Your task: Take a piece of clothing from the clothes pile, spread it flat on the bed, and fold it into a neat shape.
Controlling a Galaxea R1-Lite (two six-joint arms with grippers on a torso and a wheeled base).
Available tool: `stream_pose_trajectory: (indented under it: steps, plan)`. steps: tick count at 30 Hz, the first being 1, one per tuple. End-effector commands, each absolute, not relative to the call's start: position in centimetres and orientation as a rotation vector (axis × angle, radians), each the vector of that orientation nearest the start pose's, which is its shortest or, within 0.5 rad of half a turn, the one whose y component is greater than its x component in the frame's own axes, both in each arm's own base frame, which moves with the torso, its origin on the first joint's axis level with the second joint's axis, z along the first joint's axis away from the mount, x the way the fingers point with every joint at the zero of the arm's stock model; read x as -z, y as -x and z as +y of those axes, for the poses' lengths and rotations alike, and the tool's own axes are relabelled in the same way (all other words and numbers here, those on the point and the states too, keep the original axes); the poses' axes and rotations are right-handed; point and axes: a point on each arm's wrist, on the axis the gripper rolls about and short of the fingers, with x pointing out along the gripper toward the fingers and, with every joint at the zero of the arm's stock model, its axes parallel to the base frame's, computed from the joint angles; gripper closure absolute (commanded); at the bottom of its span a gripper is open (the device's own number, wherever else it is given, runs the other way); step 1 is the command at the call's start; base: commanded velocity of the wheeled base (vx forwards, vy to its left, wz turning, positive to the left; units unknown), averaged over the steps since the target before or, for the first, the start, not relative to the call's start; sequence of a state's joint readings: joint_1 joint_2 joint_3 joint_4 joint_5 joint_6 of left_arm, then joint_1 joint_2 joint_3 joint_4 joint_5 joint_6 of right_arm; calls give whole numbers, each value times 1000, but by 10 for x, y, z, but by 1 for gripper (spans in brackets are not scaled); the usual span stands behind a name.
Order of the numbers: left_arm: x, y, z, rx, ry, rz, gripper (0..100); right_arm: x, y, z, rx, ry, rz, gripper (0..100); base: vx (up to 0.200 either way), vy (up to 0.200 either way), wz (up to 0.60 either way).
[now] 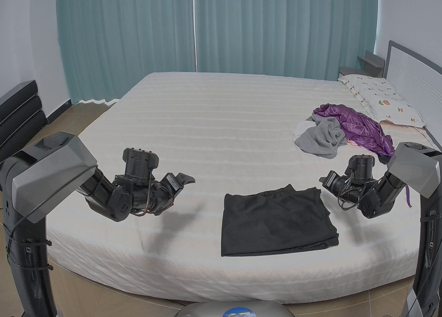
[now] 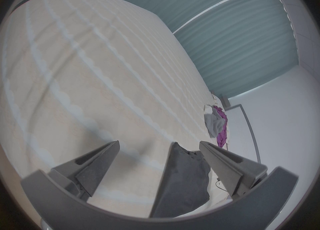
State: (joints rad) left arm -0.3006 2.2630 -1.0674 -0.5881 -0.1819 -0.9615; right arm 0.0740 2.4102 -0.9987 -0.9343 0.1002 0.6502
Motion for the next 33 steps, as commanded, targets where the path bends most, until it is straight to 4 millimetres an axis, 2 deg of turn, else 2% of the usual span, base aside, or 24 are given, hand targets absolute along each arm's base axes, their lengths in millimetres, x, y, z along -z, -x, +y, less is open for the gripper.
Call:
stream_pose_trajectory:
  steps: [1,6,14,15,28,33]
  plan:
    - [-29,-393,-145,169,852,805,0,0,-411,47,-60,-643,524,0,0,0,0]
    - [-27,-400,-153,184,848,794,0,2,-415,64,-98,-615,541,0,0,0,0]
    - [-16,-408,-158,183,845,798,0,16,-428,66,-95,-564,571,0,0,0,0]
    - [-16,-408,-159,184,844,799,0,17,-428,67,-93,-561,579,100,0,0,0]
    - [-19,-417,-168,212,846,770,0,17,-425,61,-79,-514,583,100,0,0,0]
    - [-19,-417,-184,241,833,775,0,17,-426,53,-39,-524,571,100,0,0,0]
